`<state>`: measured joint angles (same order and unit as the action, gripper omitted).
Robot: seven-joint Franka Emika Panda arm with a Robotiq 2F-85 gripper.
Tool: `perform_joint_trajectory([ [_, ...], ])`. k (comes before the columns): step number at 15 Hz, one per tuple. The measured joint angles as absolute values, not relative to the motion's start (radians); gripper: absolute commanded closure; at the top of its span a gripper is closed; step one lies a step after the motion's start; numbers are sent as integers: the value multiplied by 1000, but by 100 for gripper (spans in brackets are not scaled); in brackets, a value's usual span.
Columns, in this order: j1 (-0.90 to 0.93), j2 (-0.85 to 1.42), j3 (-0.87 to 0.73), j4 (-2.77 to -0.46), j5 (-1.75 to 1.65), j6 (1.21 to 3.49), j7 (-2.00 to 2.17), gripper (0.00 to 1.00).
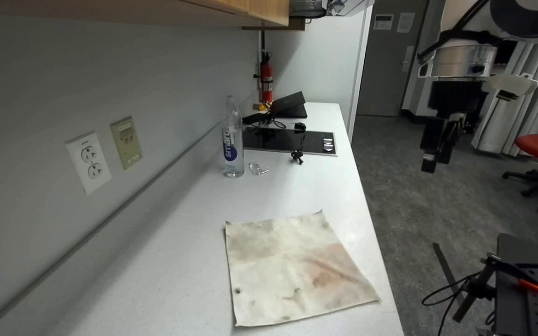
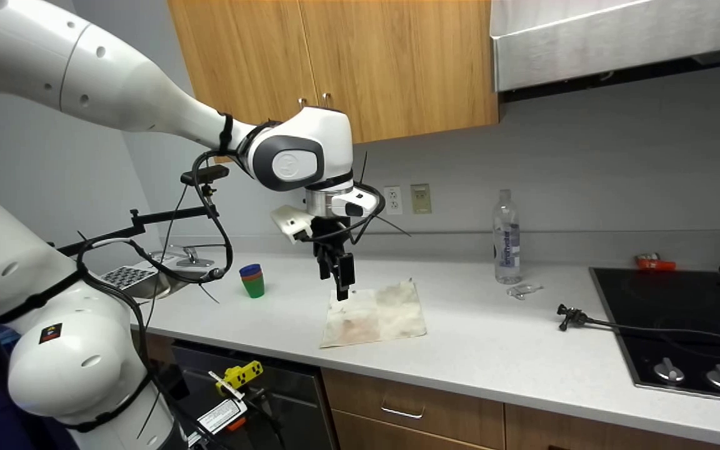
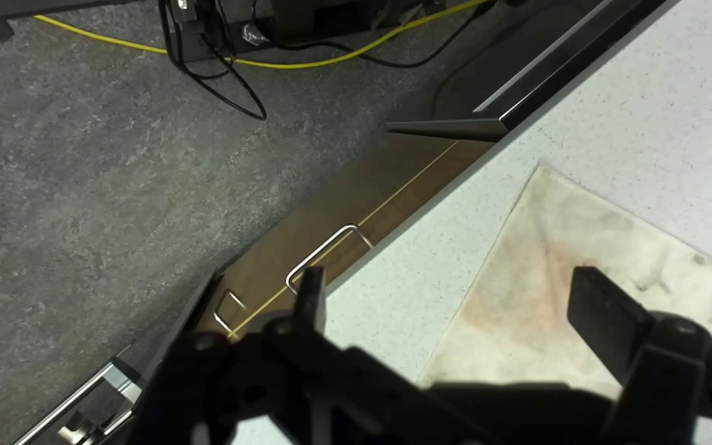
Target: Fold the table cloth.
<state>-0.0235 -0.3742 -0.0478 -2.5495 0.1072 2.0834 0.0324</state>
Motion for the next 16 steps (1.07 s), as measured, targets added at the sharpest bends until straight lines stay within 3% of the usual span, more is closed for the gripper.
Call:
perform_joint_trajectory([
  [16, 38, -225, 55, -2483, 50, 2259, 29, 0],
])
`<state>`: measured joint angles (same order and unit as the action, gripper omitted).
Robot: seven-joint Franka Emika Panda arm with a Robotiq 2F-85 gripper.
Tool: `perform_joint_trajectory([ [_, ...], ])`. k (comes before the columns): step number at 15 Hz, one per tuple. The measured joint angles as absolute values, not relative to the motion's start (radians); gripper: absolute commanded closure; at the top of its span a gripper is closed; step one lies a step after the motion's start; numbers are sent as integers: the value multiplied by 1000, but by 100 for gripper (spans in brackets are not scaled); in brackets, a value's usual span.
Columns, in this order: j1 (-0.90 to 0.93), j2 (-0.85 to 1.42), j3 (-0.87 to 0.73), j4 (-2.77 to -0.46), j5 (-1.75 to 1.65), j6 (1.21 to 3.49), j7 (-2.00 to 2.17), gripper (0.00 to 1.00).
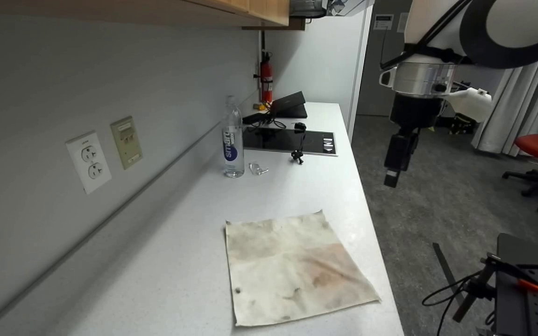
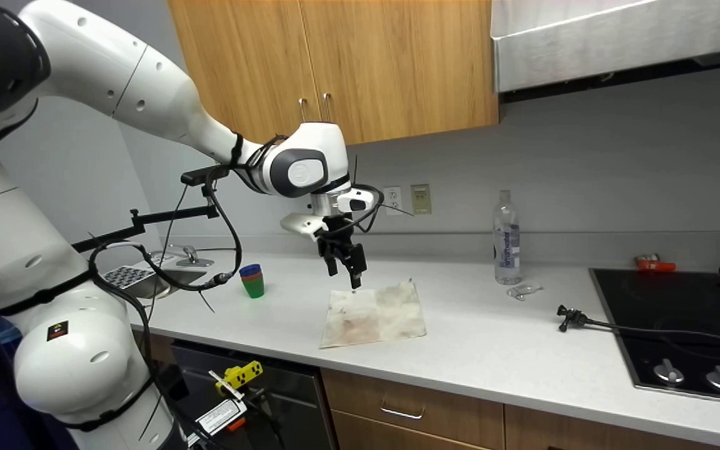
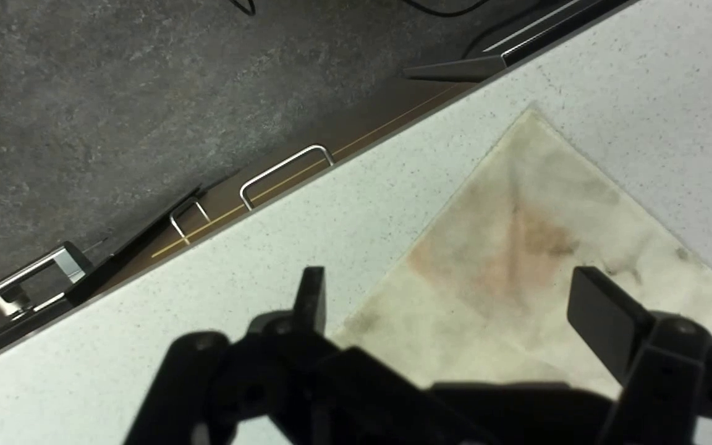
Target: Fold the table cloth.
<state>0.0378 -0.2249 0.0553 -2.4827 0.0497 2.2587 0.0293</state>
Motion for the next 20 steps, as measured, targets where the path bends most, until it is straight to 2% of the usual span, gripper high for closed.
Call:
perform_joint_trajectory([
  [5, 25, -188, 33, -2478, 51, 2336, 51, 0],
  [11, 20, -14, -19, -2353, 115, 2433, -34, 0],
  [16, 7, 157, -19, -2211, 184, 2381, -103, 0],
  [20, 2, 196, -18, -2161, 185, 2332, -107, 0],
])
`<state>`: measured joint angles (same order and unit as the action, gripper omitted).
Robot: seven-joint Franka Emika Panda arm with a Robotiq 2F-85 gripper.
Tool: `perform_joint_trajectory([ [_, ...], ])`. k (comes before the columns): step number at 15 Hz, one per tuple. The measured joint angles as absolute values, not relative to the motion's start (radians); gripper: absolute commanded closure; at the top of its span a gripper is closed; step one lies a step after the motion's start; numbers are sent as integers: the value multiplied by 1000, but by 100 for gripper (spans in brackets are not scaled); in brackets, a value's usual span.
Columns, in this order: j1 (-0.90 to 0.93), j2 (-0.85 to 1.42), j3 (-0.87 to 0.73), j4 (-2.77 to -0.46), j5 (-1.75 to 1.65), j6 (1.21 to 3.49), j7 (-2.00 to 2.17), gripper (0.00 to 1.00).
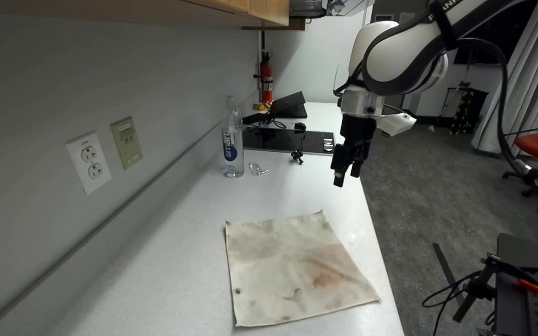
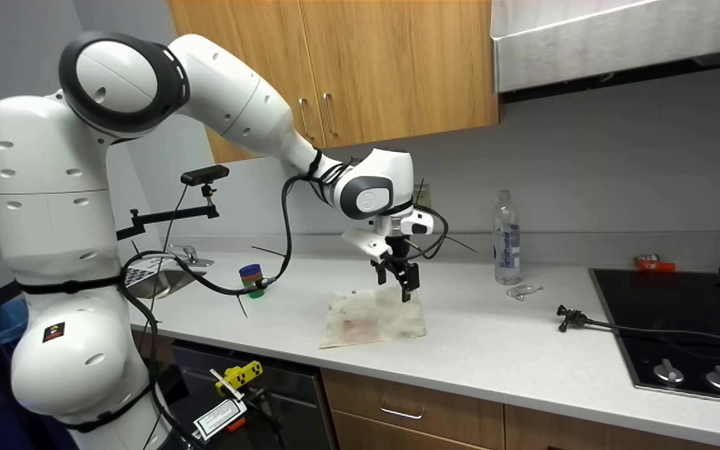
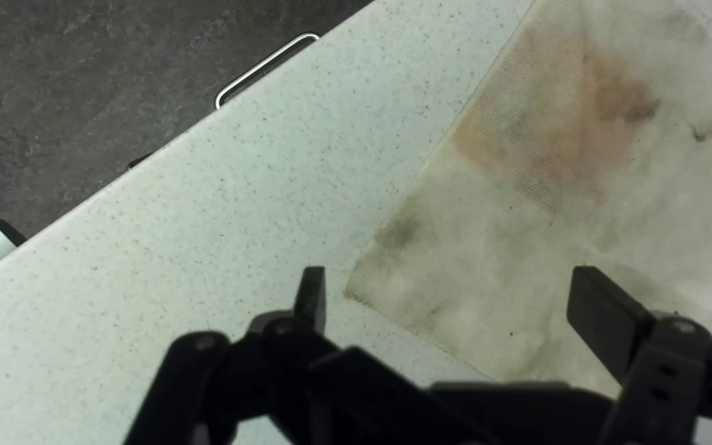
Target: Fold the table cloth.
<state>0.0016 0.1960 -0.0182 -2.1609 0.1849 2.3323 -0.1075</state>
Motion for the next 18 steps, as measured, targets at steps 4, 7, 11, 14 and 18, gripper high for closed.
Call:
perform_joint_trajectory([
  [4, 3, 228, -21, -2150, 49, 2346, 15, 0],
  [7, 2, 314, -26, -2112, -4, 2364, 45, 0],
  [11, 1, 414, -21, -2046, -3, 2384, 6, 0],
  [14, -6, 442, -3, -2011, 9, 2384, -56, 0],
  [18, -6, 444, 3, -2010, 8, 2384, -71, 0],
])
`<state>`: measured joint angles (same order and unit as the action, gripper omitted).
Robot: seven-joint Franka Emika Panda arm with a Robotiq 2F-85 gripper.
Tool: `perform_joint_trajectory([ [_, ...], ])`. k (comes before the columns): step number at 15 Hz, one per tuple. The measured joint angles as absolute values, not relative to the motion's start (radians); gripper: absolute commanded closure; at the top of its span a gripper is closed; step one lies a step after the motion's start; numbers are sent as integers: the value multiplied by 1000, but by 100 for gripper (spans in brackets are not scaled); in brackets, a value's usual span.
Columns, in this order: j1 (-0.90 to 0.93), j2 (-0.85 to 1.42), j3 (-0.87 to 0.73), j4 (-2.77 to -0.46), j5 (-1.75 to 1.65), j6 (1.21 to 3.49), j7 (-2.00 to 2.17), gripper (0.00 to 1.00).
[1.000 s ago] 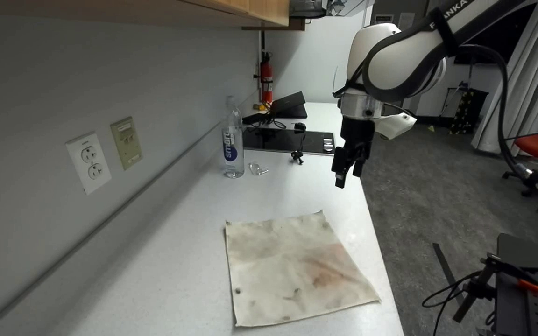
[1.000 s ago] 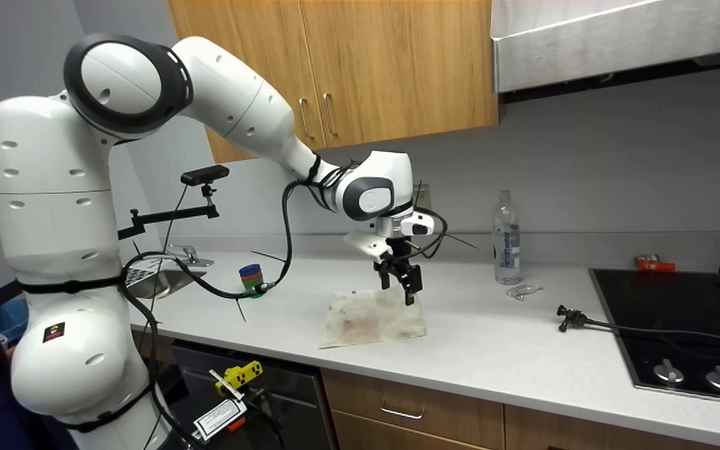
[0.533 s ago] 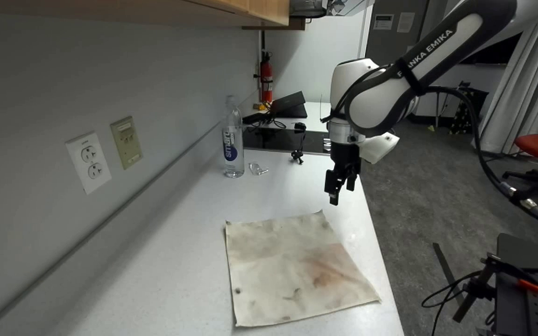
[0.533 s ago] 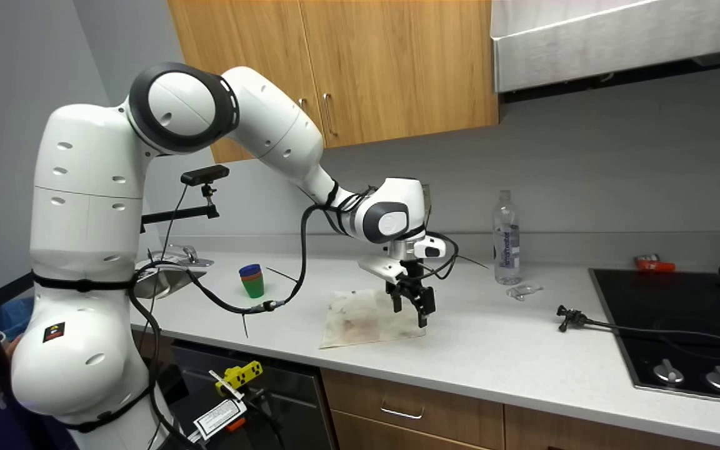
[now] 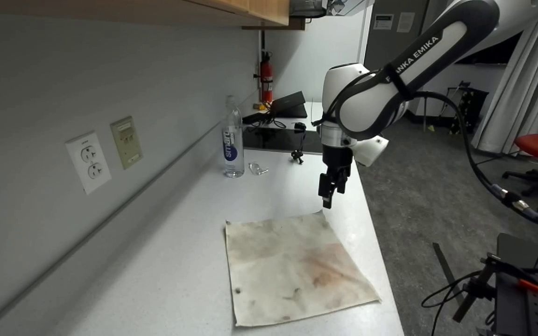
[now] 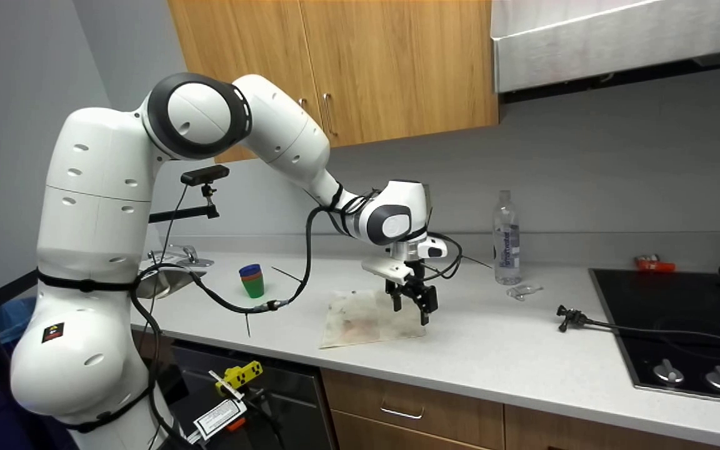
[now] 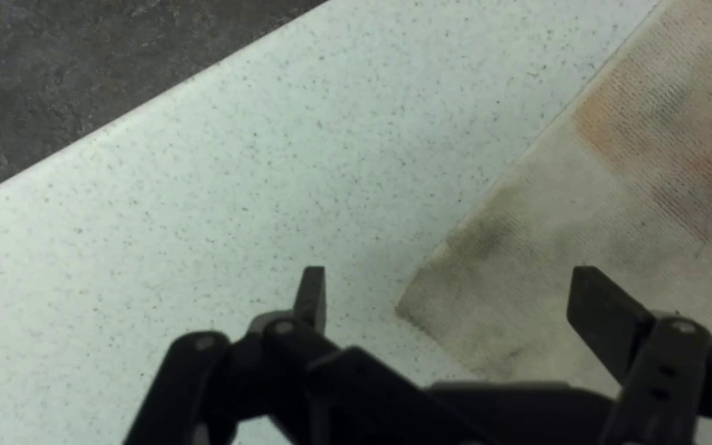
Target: Fold the table cloth.
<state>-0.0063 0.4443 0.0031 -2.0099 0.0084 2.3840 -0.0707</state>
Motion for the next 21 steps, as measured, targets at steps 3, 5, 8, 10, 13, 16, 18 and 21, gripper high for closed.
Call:
perform_joint_trajectory([
  [3, -6, 445, 3, -2011, 5, 2384, -70, 0],
  [5, -6, 452, 2, -2009, -2, 2384, -70, 0],
  [8, -6, 474, 2, -2002, -7, 2401, -73, 0],
  [10, -5, 490, 3, -1993, -11, 2419, -81, 0],
  [13, -4, 515, 6, -1977, -11, 2442, -101, 0],
  [16, -3, 544, 6, -1953, -16, 2448, -119, 0],
  [18, -2, 567, 8, -1931, -19, 2448, -124, 0],
  [21, 1, 600, 12, -1899, -28, 2448, -127, 4],
])
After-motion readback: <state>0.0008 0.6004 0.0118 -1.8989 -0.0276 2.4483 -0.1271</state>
